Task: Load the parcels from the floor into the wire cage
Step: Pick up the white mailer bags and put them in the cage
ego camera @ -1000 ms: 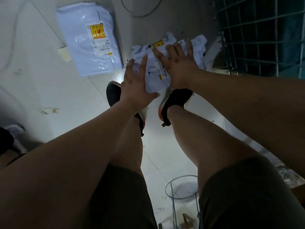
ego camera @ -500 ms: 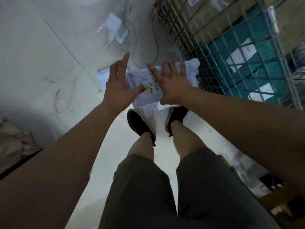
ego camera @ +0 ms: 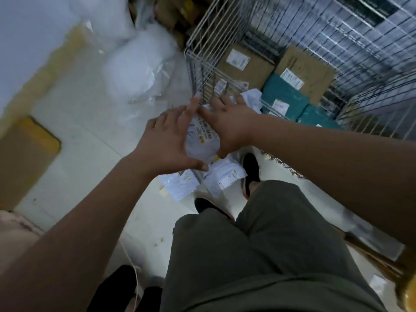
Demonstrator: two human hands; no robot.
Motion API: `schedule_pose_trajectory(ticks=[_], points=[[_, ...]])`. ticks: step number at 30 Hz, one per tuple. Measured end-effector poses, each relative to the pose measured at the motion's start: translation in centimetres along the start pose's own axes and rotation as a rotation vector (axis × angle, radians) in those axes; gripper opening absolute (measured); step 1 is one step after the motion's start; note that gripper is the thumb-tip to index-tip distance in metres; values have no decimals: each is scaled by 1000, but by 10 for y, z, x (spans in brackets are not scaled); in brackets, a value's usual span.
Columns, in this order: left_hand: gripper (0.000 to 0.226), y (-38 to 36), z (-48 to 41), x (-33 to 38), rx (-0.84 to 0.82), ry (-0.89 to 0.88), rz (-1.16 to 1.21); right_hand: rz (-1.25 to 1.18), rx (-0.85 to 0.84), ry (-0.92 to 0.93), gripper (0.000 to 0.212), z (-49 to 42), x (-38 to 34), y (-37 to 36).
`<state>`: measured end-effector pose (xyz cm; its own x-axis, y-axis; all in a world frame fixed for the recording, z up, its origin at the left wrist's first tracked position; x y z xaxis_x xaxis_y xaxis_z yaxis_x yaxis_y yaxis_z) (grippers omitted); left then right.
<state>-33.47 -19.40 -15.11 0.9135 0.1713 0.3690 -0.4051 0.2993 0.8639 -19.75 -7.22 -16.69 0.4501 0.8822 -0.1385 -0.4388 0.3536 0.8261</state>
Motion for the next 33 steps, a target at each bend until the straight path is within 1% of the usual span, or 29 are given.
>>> schedule_pose_trajectory(ticks=[2, 5, 8, 9, 10, 12, 13, 15, 16, 17, 18, 19, 20, 21, 22, 24, 26, 29, 31, 33], points=[[144, 8, -10, 16, 62, -52, -66, 35, 28, -7, 143, 12, 21, 15], [129, 10, -38, 43, 195, -78, -56, 83, 67, -20, 138, 28, 59, 30], [123, 5, -75, 76, 295, -3, 3, 42, 134, -73, 128, 40, 106, 40], [123, 2, -88, 87, 328, 47, 62, -30, 176, -128, 124, 44, 126, 41], [124, 0, -102, 98, 353, 106, 139, -153, 215, -207, 120, 49, 147, 41], [127, -8, -132, 121, 401, 203, 253, -521, 281, -403, 116, 60, 188, 35], [129, -13, -146, 134, 423, 225, 268, -716, 339, -505, 109, 65, 205, 29], [130, -25, -175, 161, 452, 238, 267, -1007, 532, -723, 91, 68, 230, 9], [130, -33, -188, 175, 457, 242, 272, -1132, 629, -819, 86, 66, 238, -4], [130, -40, -201, 188, 452, 249, 277, -1236, 679, -901, 90, 62, 243, -15], [127, -48, -213, 201, 436, 251, 270, -1324, 696, -957, 102, 57, 247, -24], [119, -56, -225, 214, 416, 236, 247, -1387, 691, -988, 116, 51, 251, -34], [107, -64, -238, 226, 397, 197, 222, -1398, 675, -1005, 126, 45, 258, -43], [97, -73, -250, 236, 389, 143, 199, -1365, 659, -1031, 129, 41, 265, -48], [91, -83, -261, 244, 391, 86, 177, -1319, 658, -1072, 130, 38, 275, -54], [88, -101, -282, 254, 395, 26, 189, -1276, 696, -1167, 133, 37, 295, -62], [89, -116, -303, 260, 384, -8, 225, -1294, 742, -1211, 137, 36, 316, -74], [94, -140, -327, 264, 282, -116, 329, -1332, 748, -1270, 137, 39, 348, -91], [117, -157, -341, 266, 145, -190, 481, -1284, 715, -1336, 137, 44, 371, -109], [136, -171, -357, 271, -15, -233, 541, -1262, 669, -1409, 139, 49, 393, -134]])
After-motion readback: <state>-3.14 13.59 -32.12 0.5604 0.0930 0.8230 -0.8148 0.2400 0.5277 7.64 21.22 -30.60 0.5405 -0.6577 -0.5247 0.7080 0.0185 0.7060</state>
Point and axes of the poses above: each hand's wrist, its own z-axis away from the middle knuckle, its own y-axis out of the back of the hand, x = y × z, the point moved 3 cm from there along -z, towards the middle knuckle, and after that the axes turned 2 degrees about -z, right-handed, at the moved point
